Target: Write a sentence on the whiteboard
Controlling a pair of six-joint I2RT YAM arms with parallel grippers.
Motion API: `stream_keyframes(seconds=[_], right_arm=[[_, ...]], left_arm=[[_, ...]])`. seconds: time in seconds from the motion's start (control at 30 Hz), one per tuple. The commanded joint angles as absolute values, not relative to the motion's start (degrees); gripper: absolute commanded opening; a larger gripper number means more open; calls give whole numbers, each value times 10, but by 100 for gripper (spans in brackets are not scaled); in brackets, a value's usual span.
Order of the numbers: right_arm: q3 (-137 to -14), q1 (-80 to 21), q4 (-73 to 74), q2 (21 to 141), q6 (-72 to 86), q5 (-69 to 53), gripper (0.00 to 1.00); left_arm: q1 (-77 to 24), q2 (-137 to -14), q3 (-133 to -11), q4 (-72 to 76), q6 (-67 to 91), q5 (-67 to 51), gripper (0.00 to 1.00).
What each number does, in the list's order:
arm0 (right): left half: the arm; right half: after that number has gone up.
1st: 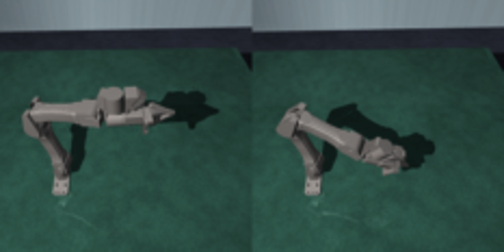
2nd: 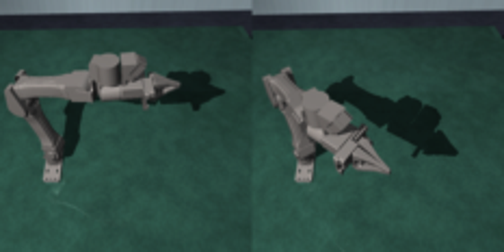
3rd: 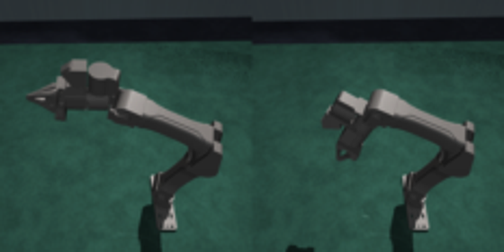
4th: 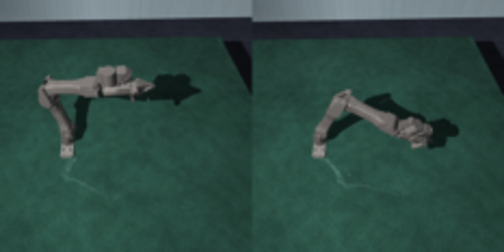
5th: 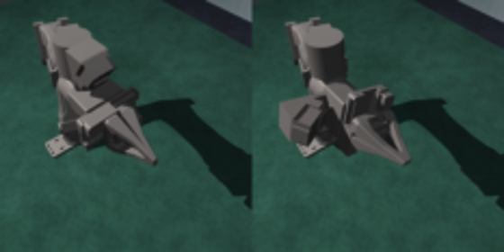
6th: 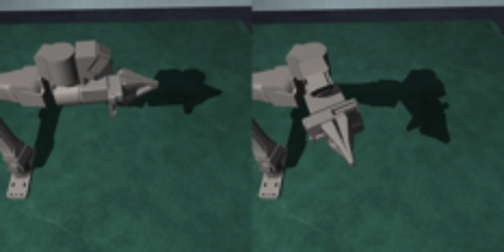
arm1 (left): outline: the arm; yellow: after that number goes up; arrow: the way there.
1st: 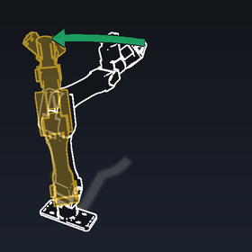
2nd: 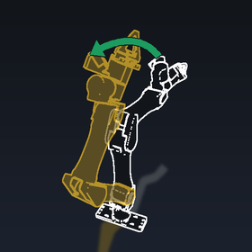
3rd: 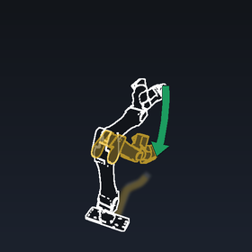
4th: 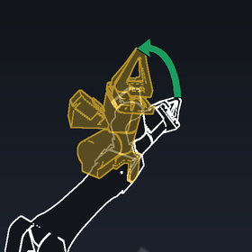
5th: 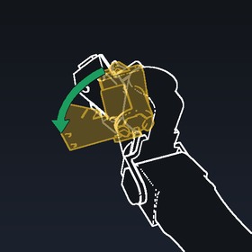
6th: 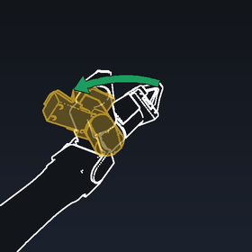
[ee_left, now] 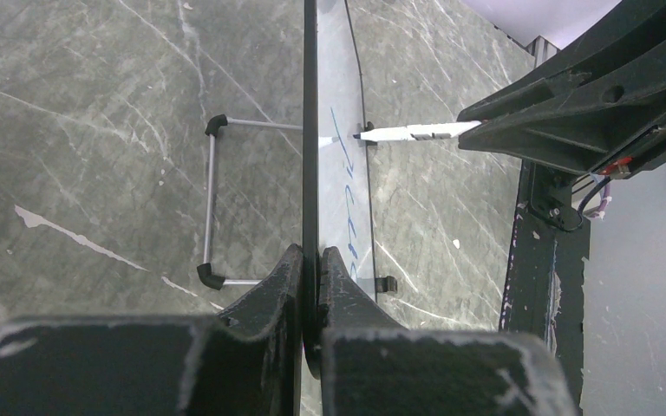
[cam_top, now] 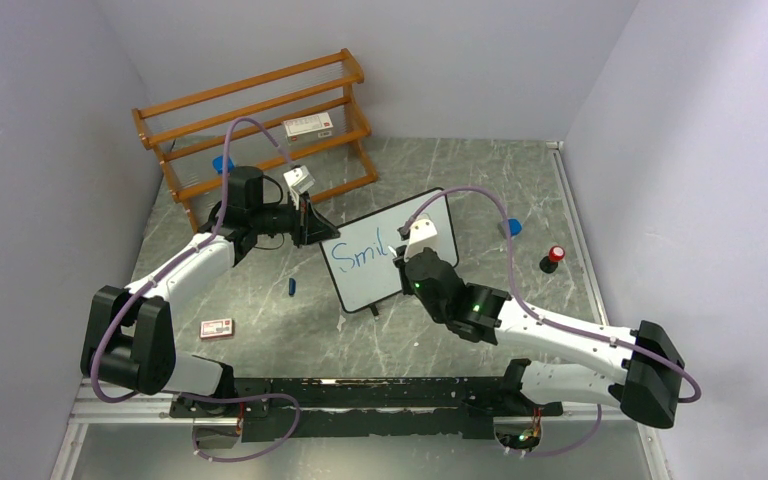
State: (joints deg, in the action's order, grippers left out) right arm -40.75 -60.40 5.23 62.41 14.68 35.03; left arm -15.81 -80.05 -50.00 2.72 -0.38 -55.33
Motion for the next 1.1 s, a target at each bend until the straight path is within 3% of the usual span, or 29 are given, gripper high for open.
stream_keyframes(seconds=[0.0, 1.07], right_arm=[[-408, -598, 24, 634, 145, 346, 0], [-413, -580, 35, 636, 141, 382, 0]], left_arm=[[-154, -811, -511, 9, -30, -550, 5], [-155, -811, -512, 3, -36, -550, 5]])
